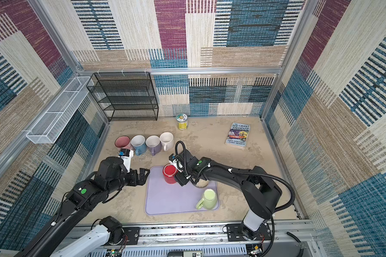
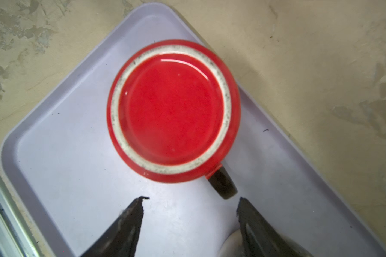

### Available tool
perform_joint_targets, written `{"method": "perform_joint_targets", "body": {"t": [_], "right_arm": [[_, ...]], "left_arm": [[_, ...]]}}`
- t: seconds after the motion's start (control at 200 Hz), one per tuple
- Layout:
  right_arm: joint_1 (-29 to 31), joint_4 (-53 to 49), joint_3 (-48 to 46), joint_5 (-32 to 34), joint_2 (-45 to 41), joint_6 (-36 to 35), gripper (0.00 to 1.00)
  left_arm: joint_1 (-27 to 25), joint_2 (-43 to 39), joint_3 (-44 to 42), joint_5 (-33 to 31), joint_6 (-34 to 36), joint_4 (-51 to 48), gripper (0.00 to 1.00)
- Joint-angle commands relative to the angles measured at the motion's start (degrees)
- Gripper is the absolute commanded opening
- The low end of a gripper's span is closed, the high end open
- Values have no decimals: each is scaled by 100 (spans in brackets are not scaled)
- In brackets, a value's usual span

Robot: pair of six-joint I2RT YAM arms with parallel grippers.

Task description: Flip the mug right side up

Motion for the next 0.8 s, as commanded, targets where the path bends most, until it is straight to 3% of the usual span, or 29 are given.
{"method": "perform_joint_targets", "body": {"t": [0.0, 0.566, 0.796], "right_arm": [[5, 443, -48, 144, -54, -380, 71], [5, 609, -10, -576, 159, -699, 71], [5, 592, -7, -795, 115, -690, 63]], "left_arm": [[31, 59, -3, 143, 185, 135, 100], [219, 212, -20, 424, 194, 223, 99], [221, 165, -38, 410, 185, 223, 99]]}}
